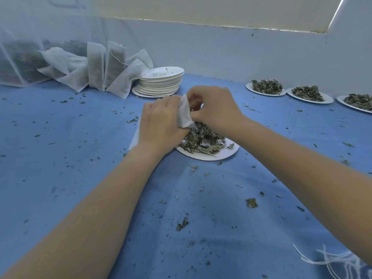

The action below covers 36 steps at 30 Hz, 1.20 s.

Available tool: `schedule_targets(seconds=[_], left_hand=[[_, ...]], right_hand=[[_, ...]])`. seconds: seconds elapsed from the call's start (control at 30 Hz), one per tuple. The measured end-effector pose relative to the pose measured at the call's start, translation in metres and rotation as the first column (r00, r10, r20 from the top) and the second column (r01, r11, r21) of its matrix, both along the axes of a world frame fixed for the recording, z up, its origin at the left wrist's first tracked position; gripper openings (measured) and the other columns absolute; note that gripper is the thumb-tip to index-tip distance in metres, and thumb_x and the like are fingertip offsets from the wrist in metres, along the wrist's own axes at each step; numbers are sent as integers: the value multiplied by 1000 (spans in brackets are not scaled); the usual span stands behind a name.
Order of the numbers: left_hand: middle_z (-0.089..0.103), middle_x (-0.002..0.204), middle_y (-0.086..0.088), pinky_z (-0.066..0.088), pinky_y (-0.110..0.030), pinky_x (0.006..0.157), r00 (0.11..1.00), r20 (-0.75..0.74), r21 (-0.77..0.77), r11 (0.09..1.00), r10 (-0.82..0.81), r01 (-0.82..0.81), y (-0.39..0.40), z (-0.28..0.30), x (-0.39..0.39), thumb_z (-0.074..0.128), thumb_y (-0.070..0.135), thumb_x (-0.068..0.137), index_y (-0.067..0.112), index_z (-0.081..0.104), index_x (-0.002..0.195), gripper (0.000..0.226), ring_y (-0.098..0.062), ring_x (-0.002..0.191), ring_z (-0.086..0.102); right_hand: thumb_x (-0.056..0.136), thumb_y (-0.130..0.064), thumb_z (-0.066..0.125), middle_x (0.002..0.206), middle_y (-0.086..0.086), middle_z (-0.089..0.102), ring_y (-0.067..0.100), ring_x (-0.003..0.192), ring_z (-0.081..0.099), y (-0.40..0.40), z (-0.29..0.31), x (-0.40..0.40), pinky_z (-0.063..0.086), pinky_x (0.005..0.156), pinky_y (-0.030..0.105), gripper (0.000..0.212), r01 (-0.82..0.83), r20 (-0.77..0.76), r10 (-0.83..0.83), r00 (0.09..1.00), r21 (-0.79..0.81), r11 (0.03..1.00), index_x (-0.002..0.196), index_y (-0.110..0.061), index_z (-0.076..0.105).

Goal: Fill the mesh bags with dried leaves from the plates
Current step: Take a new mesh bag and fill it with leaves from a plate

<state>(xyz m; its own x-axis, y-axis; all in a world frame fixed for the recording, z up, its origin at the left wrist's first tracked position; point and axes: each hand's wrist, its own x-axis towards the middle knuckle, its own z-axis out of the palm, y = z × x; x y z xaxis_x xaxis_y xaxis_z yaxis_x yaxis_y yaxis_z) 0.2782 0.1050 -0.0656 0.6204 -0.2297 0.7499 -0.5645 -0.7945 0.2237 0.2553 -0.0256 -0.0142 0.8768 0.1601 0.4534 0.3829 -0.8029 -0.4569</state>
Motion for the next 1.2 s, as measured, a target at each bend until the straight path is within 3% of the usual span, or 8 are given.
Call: schedule_targets(seconds=[0.23, 0.37, 0.53, 0.63, 0.77, 0.9, 1.0, 1.2], left_hand=[[66, 94, -13, 36, -39, 77, 1000, -22, -75, 997, 6, -8, 5, 0, 0, 70, 21, 73, 2, 61, 104, 38, -33, 88, 60], [64, 103, -9, 31, -34, 84, 998, -59, -119, 992, 30, -37, 6, -1, 3, 70, 24, 76, 6, 58, 112, 42, -30, 99, 56], [64, 102, -10, 32, -34, 84, 1000, -31, -197, 980, 1, -7, 5, 0, 0, 73, 26, 76, 3, 58, 110, 45, -31, 97, 56], [64, 101, -10, 34, -37, 84, 1000, -25, -191, 982, -10, 5, 5, 0, -1, 72, 24, 76, 3, 59, 109, 42, -31, 97, 57], [65, 99, -9, 36, -39, 84, 999, -35, -164, 986, -8, 2, 5, 0, 1, 70, 26, 76, 5, 60, 106, 38, -31, 95, 57], [65, 102, -6, 38, -41, 86, 999, -31, -54, 999, -9, 7, 7, 0, 4, 60, 35, 77, 9, 61, 109, 41, -29, 97, 57], [65, 96, -12, 37, -42, 80, 999, 34, 10, 1000, -11, 11, 7, -1, 4, 67, 28, 77, 4, 61, 107, 39, -33, 90, 59], [65, 83, -13, 41, -40, 73, 995, 94, 31, 999, -46, 44, 1, 0, 0, 59, 35, 74, 1, 63, 98, 41, -32, 78, 61]], right_hand=[[83, -25, 67, 96, -13, 70, 5, 88, 60, -18, 7, -9, 47, 85, 19, 11, -152, -145, 170, 975, 128, 980, 89, -34, 70], [78, -28, 70, 117, -13, 58, 5, 109, 52, -33, 5, -11, 44, 95, 26, 40, -84, -186, 109, 977, 136, 987, 116, -38, 59], [70, -40, 79, 116, -9, 55, 2, 98, 57, -31, -15, -12, 45, 86, 20, 72, -35, -329, 61, 942, 84, 996, 131, -38, 42], [73, -35, 78, 101, -10, 62, -1, 83, 58, -27, -22, -8, 46, 76, 13, 55, 7, -252, 22, 967, 113, 994, 122, -32, 52], [78, -22, 75, 81, -9, 68, 4, 79, 64, -27, -18, -8, 49, 86, 21, 19, 15, -141, 18, 990, 234, 972, 93, -29, 67], [80, -18, 73, 74, -14, 68, -7, 68, 62, -32, -9, -9, 48, 78, 12, 14, -28, -114, 56, 992, 231, 973, 92, -27, 71], [81, -19, 71, 73, -15, 66, -12, 63, 57, -31, -1, -9, 43, 71, 5, 14, -27, -63, 35, 997, 127, 992, 92, -29, 72], [84, -17, 63, 79, 0, 68, 12, 71, 54, -11, 6, -10, 36, 65, 18, 14, -64, -2, 65, 998, -202, 977, 91, -21, 75]])
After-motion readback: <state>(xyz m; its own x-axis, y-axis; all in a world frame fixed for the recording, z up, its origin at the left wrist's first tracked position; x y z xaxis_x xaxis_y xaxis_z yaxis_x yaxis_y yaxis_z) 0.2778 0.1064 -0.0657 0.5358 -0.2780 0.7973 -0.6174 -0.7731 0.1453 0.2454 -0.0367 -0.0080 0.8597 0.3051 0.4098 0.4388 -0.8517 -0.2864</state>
